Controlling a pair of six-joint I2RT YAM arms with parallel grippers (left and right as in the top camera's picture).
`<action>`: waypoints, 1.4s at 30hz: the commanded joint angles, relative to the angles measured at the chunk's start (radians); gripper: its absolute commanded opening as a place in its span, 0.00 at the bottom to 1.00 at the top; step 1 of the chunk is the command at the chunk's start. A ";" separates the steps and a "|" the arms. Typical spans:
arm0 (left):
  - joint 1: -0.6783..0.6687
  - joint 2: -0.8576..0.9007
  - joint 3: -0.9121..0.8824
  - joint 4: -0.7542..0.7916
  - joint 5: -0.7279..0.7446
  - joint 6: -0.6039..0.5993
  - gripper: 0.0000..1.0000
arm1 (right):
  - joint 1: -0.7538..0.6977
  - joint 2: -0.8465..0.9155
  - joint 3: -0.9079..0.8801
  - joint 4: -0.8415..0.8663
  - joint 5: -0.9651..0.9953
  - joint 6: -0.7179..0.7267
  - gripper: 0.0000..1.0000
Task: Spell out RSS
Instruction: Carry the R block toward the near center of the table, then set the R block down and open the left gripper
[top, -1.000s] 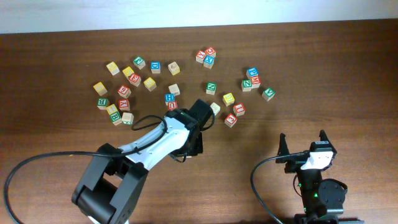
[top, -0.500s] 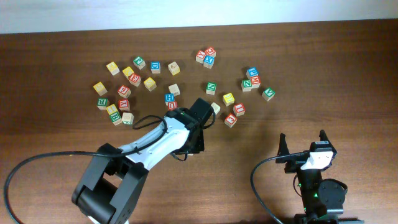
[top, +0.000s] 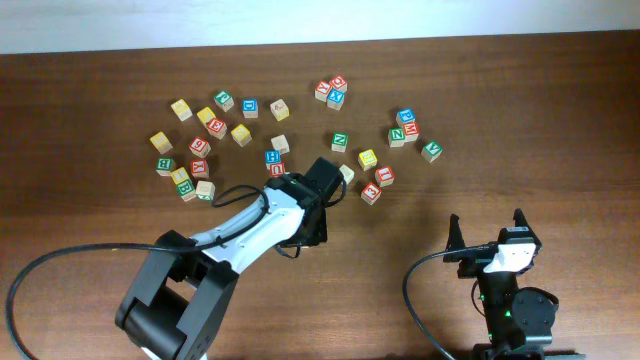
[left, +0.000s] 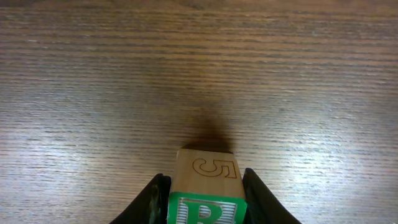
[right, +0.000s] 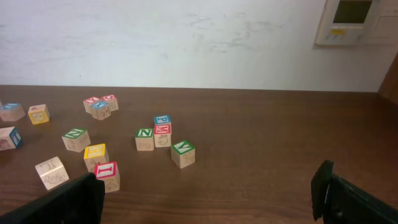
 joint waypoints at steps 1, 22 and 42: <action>0.000 0.003 -0.005 -0.003 -0.026 -0.013 0.29 | 0.005 -0.007 -0.008 -0.003 0.012 -0.003 0.98; 0.016 0.003 -0.005 -0.001 -0.022 -0.012 0.38 | 0.005 -0.007 -0.008 -0.003 0.012 -0.003 0.98; 0.103 -0.085 0.292 -0.197 -0.008 0.072 0.89 | 0.005 -0.007 -0.008 -0.003 0.012 -0.003 0.98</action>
